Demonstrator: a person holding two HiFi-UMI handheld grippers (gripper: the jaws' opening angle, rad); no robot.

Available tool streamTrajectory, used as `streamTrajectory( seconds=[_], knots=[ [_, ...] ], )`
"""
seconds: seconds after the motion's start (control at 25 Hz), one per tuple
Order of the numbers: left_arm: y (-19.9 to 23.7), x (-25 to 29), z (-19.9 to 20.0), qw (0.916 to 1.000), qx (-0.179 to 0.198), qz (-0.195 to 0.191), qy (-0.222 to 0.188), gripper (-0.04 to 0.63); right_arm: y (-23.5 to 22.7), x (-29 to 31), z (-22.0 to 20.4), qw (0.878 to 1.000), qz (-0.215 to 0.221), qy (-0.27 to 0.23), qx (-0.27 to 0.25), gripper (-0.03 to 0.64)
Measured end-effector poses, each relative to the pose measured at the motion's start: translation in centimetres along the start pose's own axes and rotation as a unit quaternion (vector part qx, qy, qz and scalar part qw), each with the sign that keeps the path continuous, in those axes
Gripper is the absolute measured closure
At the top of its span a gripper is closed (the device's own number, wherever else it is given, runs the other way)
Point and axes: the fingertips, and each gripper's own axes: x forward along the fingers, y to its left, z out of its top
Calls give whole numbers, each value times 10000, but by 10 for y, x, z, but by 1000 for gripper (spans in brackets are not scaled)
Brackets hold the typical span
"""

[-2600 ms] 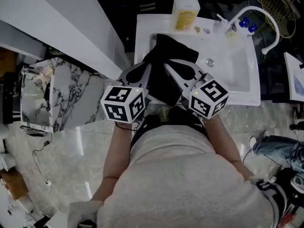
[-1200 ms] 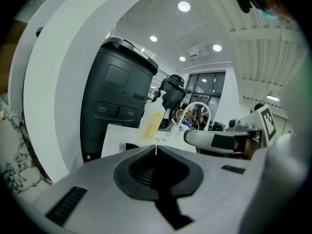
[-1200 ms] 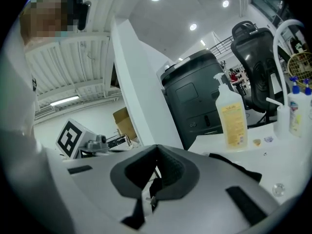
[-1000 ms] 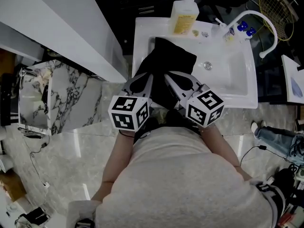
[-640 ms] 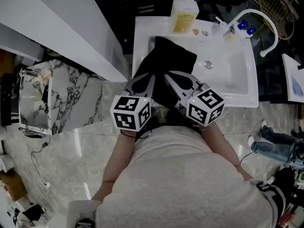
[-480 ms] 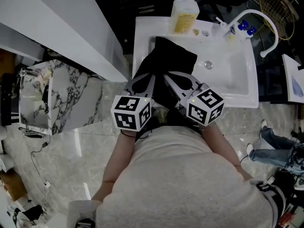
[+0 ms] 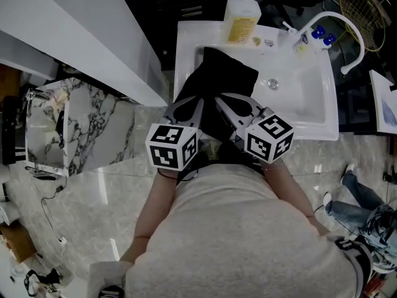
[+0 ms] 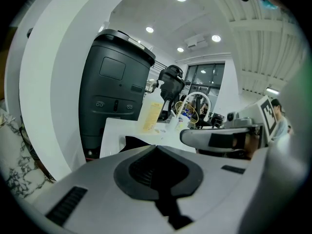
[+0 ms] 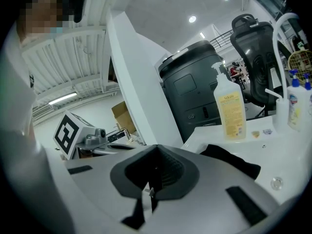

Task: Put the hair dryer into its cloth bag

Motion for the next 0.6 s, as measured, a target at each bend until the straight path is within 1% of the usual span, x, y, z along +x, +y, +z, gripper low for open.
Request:
streamTrajectory(
  seconds=[0.36,0.6],
  knots=[
    [-2,-1,0,10000,42,-43,17,586,-2,-2,3,9999,-101,-103,33,618],
    [-5,-2,0,9999,91,-80,47,586,2,-2,3,10000,-34,-55,-22,618]
  ],
)
